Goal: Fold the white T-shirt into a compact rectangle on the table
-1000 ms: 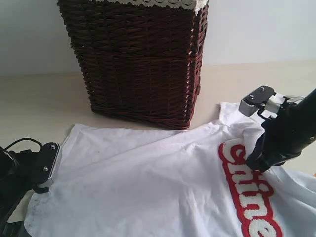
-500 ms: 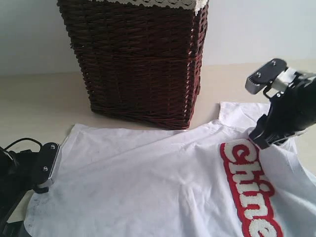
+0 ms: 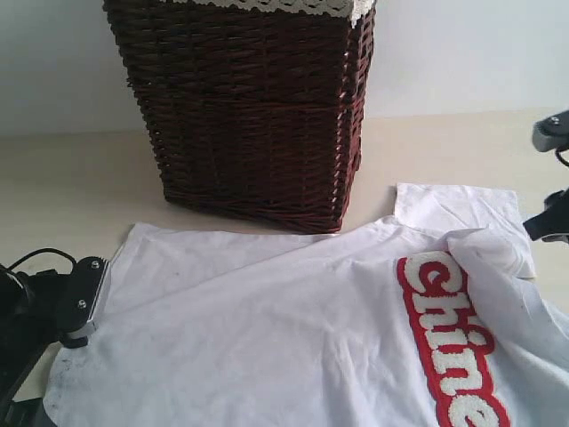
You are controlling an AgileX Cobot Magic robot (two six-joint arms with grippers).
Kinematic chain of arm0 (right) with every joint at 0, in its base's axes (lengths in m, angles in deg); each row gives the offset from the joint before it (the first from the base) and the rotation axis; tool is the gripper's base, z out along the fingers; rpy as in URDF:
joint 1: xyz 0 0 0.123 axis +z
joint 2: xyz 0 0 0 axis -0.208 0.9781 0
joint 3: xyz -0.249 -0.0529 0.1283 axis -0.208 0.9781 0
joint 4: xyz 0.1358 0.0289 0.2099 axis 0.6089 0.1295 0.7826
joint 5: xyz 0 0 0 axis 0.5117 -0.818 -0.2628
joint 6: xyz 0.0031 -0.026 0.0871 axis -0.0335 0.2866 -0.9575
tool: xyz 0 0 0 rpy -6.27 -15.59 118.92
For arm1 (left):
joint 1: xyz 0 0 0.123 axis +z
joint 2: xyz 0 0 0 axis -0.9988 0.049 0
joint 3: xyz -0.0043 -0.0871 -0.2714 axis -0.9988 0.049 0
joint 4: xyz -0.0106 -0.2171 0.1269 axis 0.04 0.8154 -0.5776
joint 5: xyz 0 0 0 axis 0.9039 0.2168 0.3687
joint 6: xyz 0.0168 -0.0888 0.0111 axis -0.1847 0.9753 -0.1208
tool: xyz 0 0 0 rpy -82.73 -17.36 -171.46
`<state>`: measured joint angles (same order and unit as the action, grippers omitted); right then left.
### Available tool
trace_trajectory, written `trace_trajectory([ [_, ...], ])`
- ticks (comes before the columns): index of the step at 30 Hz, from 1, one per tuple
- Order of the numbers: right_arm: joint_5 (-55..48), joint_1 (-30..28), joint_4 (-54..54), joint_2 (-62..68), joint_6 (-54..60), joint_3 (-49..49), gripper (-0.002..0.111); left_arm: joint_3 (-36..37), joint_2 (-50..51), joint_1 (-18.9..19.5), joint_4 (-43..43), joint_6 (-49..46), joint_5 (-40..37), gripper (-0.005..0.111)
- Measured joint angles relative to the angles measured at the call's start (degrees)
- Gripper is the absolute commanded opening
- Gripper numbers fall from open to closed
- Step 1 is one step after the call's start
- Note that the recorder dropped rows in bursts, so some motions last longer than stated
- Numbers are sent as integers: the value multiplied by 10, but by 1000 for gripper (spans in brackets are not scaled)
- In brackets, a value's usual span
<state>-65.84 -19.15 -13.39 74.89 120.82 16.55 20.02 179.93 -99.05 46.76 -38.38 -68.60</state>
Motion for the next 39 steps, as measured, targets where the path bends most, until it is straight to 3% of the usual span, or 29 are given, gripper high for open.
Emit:
trace_trajectory([
  [6,72,-39,106,63,82,0,14,0,0,0,0,0,0,100],
  [10,139,-40,177,114,123,0,13,0,0,0,0,0,0,100],
  [20,157,-40,304,191,227,-44,13,0,0,0,0,0,-1,100],
  [23,156,-40,322,175,235,-44,6,0,0,0,0,0,-1,100],
  [27,125,-40,385,136,279,-45,0,0,0,0,0,0,-1,100],
  [34,-30,-40,624,137,519,-45,0,0,0,0,0,0,-1,100],
  [39,-37,-38,666,183,557,-45,0,0,0,0,0,0,-1,100],
])
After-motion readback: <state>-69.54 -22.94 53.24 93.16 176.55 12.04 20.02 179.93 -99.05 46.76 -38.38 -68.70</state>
